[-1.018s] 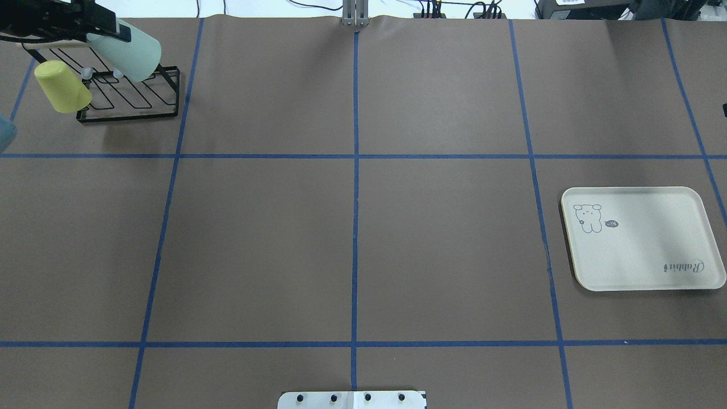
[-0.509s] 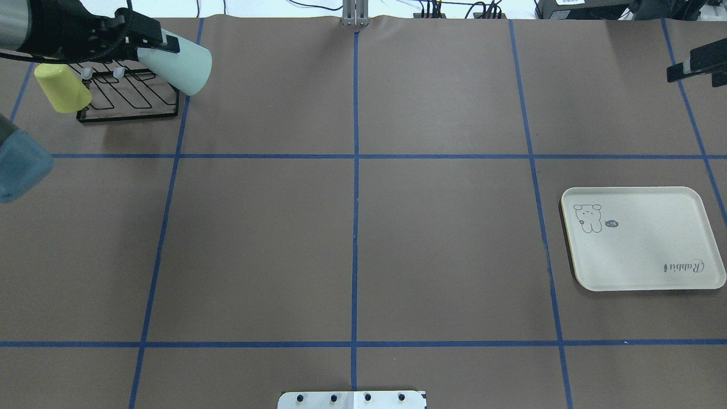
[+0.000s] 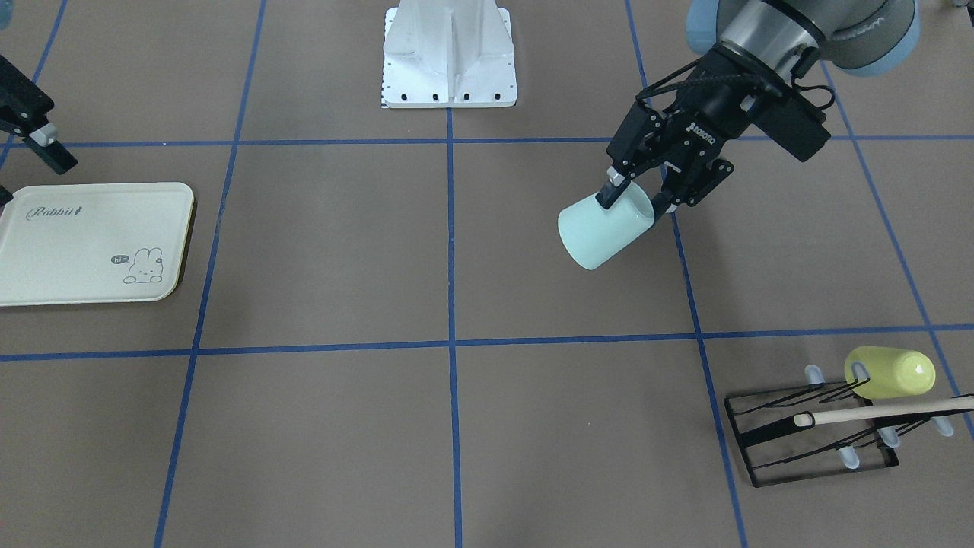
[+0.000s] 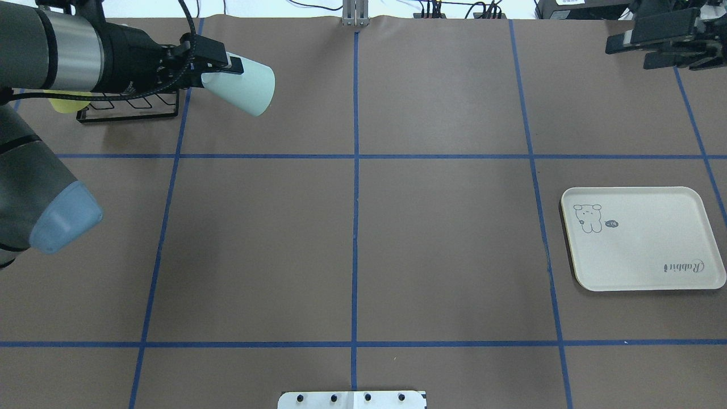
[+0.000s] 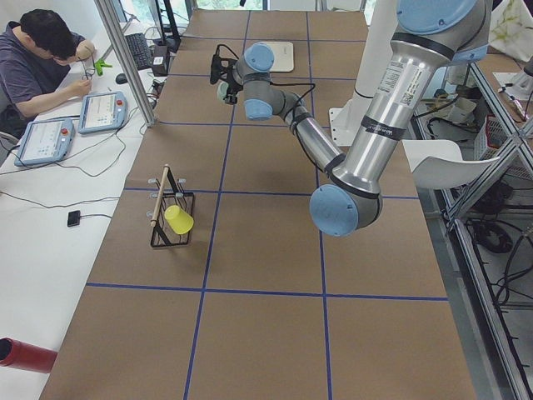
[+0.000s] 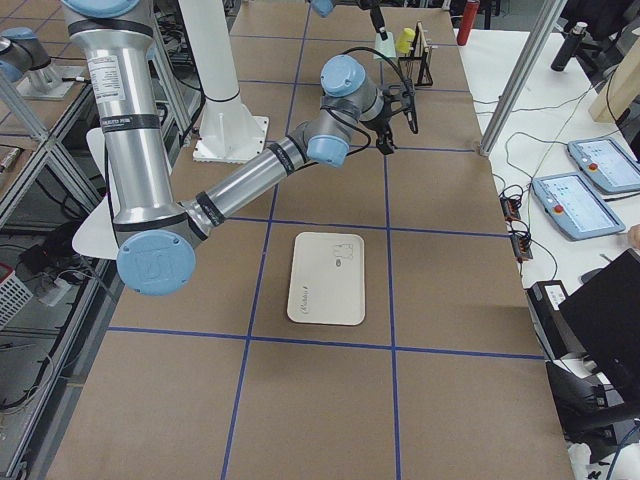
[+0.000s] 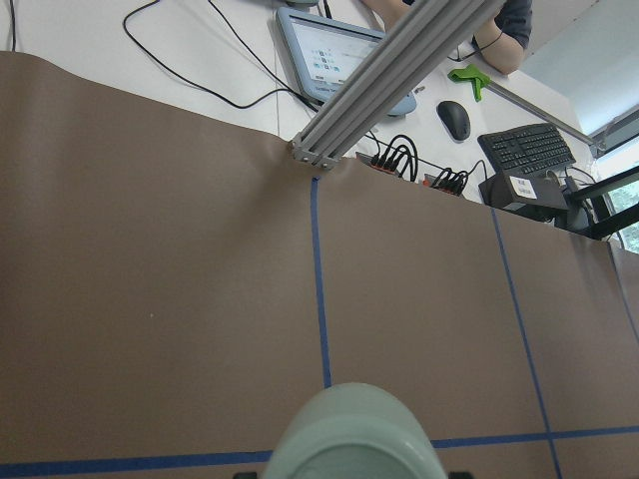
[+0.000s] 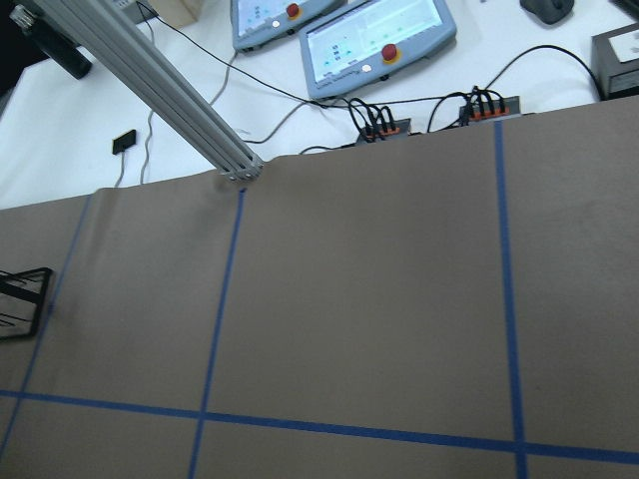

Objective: Left arm grabs green cup and hands to right arm on tray

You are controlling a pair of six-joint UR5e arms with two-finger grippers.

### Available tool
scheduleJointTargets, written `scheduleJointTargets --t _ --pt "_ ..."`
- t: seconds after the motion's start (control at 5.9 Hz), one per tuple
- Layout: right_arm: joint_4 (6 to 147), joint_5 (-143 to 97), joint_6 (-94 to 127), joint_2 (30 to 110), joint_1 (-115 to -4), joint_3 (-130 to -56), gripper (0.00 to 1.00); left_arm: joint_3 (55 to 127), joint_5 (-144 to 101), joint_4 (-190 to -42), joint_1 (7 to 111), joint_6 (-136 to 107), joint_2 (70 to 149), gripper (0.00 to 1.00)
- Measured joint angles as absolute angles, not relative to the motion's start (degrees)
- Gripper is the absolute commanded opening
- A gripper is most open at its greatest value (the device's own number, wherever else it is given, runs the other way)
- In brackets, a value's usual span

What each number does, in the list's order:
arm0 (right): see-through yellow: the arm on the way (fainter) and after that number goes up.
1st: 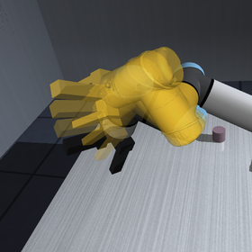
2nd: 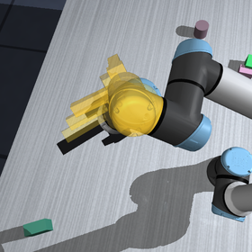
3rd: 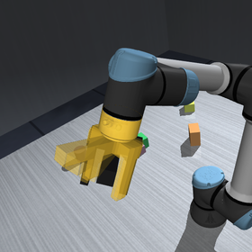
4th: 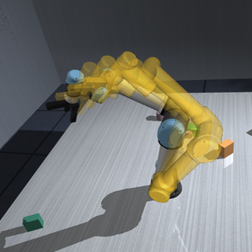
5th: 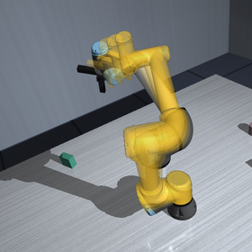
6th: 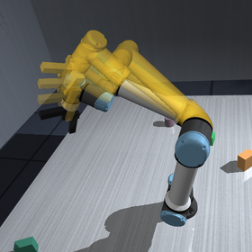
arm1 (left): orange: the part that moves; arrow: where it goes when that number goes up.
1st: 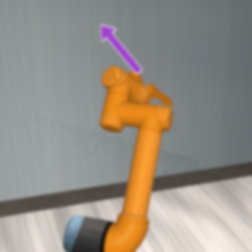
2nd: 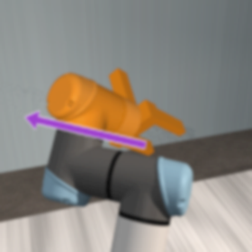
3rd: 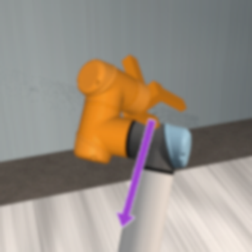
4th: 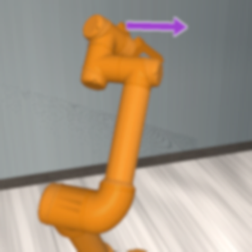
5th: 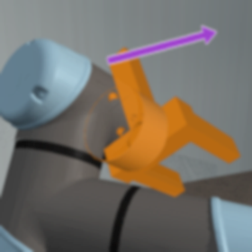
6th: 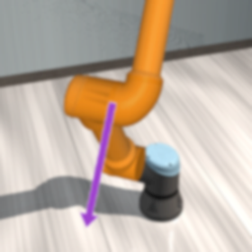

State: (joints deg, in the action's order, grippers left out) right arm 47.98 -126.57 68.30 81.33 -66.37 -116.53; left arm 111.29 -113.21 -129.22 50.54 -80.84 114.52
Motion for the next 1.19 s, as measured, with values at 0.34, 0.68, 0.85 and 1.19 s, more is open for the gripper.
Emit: scheduleJointTargets --t 0.34,0.68,0.85,1.19 --pt "33.8 -122.0 76.4 80.9 -59.3 -114.4 1.00 112.0 -113.0 -133.5 46.8 -88.3 117.9 0.00" --pt "17.3 -120.0 83.2 80.3 -54.4 -110.7 1.00 112.3 -113.1 -142.6 43.3 -94.0 120.0 0.00" --pt "12.6 -119.7 86.9 79.2 -52.6 -110.2 1.00 112.5 -113.1 -147.7 42.6 -96.4 120.4 0.00" --pt "4.5 -119.5 94.4 77.0 -49.7 -110.1 1.00 112.6 -113.1 -155.3 42.2 -101.4 120.6 0.00"
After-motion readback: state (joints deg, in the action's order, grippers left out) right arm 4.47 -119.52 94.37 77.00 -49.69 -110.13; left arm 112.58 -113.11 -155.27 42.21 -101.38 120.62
